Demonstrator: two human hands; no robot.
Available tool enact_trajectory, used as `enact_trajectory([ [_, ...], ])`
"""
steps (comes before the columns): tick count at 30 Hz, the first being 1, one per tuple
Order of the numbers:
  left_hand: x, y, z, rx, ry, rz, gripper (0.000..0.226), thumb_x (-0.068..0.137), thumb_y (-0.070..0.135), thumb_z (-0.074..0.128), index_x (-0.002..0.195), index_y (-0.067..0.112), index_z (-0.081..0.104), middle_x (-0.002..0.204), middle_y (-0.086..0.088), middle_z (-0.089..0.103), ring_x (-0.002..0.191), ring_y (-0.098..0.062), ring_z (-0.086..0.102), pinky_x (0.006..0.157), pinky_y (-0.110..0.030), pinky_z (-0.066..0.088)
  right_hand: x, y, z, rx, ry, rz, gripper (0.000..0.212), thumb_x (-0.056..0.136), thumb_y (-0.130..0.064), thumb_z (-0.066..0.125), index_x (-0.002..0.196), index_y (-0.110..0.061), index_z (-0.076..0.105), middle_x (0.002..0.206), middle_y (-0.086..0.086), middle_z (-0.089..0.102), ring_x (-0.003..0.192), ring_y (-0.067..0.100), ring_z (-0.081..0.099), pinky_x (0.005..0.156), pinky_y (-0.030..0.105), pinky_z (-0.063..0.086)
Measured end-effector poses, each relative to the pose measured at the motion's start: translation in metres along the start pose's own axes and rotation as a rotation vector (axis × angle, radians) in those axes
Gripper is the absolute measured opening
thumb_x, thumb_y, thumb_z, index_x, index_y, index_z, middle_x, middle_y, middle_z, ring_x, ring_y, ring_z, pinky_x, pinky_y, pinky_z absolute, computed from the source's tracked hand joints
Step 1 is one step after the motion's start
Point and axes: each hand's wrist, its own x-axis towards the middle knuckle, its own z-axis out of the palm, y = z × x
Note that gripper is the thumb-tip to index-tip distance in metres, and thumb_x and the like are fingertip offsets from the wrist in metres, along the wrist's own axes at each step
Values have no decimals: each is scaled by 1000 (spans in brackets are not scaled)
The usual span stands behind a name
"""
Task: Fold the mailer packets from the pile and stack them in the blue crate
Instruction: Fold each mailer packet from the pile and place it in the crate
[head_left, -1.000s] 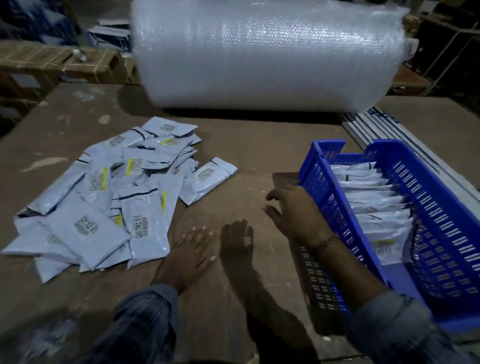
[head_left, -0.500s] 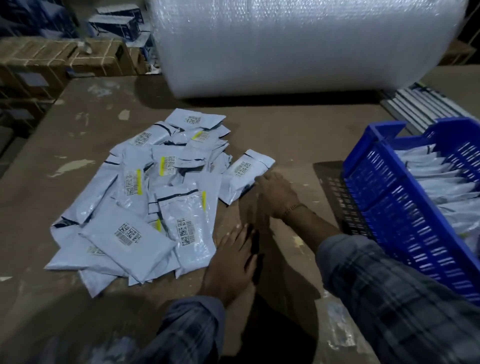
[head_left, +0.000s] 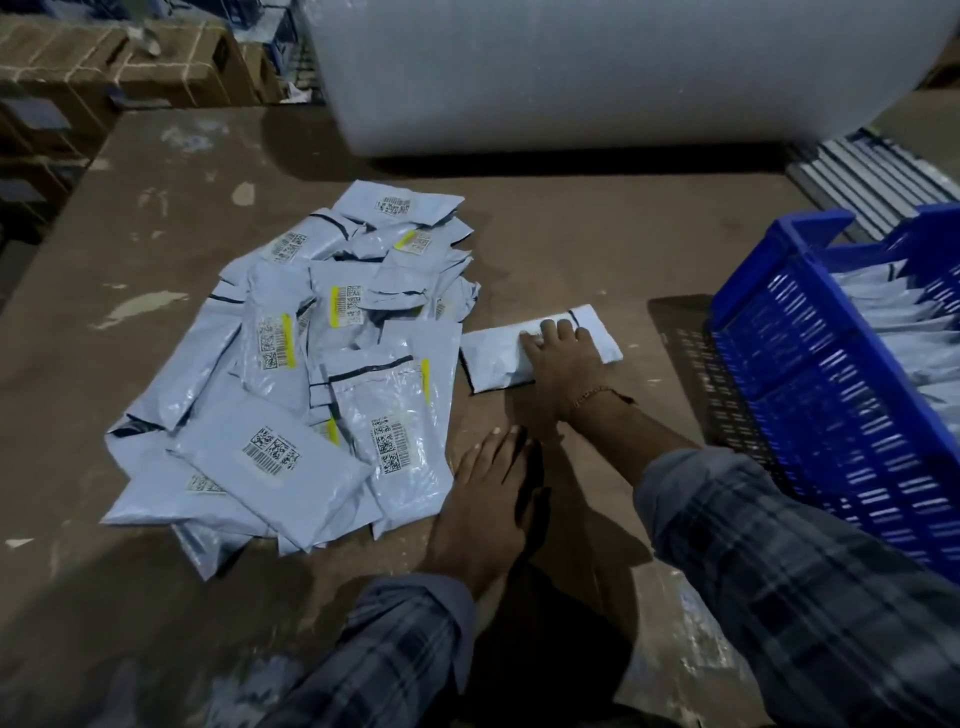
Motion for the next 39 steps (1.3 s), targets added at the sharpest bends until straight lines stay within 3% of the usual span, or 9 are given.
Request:
enact_trajectory([
  [2, -1, 0, 2, -13, 11, -7, 62, 111, 44, 29, 167, 18, 27, 176, -2, 20, 163, -23, 13, 131, -43, 12, -14, 9, 9, 104, 9, 90, 67, 61, -44, 82, 119, -13, 70, 113, 23, 63, 103, 43, 61, 83, 48, 52],
  [4, -1, 0, 2, -69, 45, -27, 60, 110, 38, 32, 166, 13, 31, 174, -7, 25, 162, -25, 20, 129, -47, 22, -33, 19, 19, 258, -21, 105, 69, 70, -41, 67, 134, -17, 64, 138, 28, 56, 128, 50, 51, 98, 56, 48],
  [6, -3, 2, -3, -92, 104, -34, 60, 110, 32, 34, 166, 8, 29, 174, -13, 23, 162, -29, 18, 127, -51, 25, -57, 27, 31, 356, 21, 138, 72, 83, -36, 51, 154, -26, 47, 163, 23, 33, 151, 47, 28, 117, 58, 32],
  [10, -10, 10, -19, -38, 202, -1, 67, 109, 29, 39, 167, 2, 19, 175, -21, 8, 163, -38, 5, 128, -60, 19, -115, 26, 45, 391, 28, 206, 68, 99, -33, 45, 164, -35, 24, 173, 11, 12, 159, 38, 11, 127, 51, 13],
  [15, -17, 9, -17, -54, 210, 65, 65, 112, 34, 32, 168, 7, 14, 176, -20, 4, 164, -35, 7, 126, -60, 23, -187, -12, 54, 430, 65, 256, 69, 93, -36, 52, 160, -37, 35, 170, 13, 25, 152, 42, 29, 120, 52, 28],
  [19, -20, 18, -13, -137, 213, 101, 60, 114, 36, 33, 167, 10, 25, 176, -12, 13, 164, -27, 13, 128, -54, 24, -230, -45, 34, 480, 35, 288, 71, 90, -55, 33, 160, -41, 34, 170, 10, 24, 152, 39, 28, 120, 53, 26],
  [24, -25, 28, 8, -65, 74, -57, 63, 114, 46, 19, 164, 11, 33, 174, -16, 20, 161, -32, 18, 128, -53, 25, -249, -46, 32, 555, 151, 321, 72, 87, -45, 34, 152, -16, 50, 156, 18, 46, 136, 38, 46, 109, 50, 42],
  [31, -23, 27, 4, 31, 14, -5, 64, 107, 33, 26, 166, 9, 26, 175, -18, 14, 162, -33, 15, 130, -52, 19, -228, -34, 72, 473, 161, 290, 60, 107, -45, 26, 160, -17, 34, 166, 14, 30, 153, 40, 24, 126, 53, 19],
  [39, -9, 21, 6, -108, -18, 79, 60, 107, 29, 33, 165, 12, 29, 175, -1, 22, 162, -18, 13, 130, -43, 20, -221, -32, 84, 504, 227, 315, 55, 102, -37, 39, 155, -23, 46, 162, 14, 39, 147, 42, 33, 124, 53, 24],
])
